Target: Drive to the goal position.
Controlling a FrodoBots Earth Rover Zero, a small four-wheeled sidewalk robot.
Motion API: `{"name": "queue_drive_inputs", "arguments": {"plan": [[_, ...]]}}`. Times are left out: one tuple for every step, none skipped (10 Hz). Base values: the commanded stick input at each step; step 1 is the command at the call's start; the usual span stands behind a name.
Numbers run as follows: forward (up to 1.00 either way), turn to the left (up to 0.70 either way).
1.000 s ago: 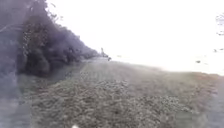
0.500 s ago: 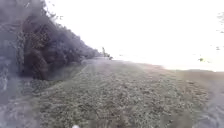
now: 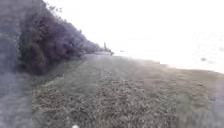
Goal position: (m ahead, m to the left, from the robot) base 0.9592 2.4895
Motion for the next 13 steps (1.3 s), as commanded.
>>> {"name": "queue_drive_inputs", "arguments": {"plan": [[0.60,0.11],[0.60,0.15],[0.60,0.15],[0.60,0.14],[0.60,0.12],[0.60,0.09],[0.60,0.00],[0.60,0.00],[0.60,0.00],[0.60,0.00],[0.60,0.00],[0.60,0.00],[0.60,0.00]]}}
